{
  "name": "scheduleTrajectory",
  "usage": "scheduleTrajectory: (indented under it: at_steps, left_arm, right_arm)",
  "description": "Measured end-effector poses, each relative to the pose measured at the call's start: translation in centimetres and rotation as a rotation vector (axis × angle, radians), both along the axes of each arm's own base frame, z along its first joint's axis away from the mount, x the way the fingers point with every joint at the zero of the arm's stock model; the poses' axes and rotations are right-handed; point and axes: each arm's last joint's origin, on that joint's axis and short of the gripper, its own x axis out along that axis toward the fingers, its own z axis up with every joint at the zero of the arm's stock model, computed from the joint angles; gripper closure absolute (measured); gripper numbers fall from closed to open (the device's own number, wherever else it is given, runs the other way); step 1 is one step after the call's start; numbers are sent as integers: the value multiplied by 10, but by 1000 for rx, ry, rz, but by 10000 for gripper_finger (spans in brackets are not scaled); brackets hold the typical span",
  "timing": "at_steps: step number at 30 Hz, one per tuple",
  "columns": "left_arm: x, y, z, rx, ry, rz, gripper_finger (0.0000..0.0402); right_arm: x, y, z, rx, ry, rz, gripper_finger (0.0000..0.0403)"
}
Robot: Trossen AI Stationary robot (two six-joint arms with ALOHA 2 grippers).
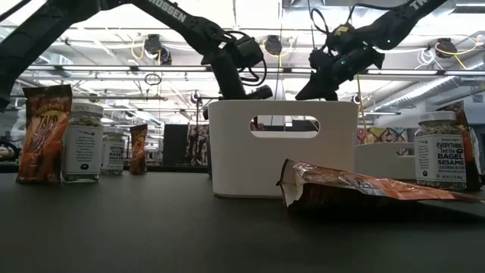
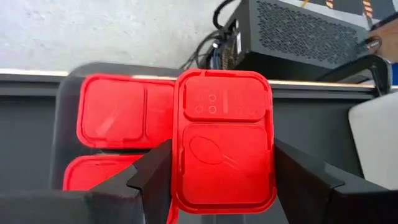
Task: Sort spices by type
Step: Put the red seasoning can into the black bin
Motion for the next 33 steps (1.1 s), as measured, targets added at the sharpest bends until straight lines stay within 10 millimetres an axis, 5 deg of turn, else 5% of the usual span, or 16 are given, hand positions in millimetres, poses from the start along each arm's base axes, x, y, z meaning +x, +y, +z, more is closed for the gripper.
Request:
scheduleTrajectory:
  at_steps: [33]
  left_arm:
    - [9,2,-13,49,29,-58,151]
  right_arm:
    - [5,6,0,-13,1,37,403]
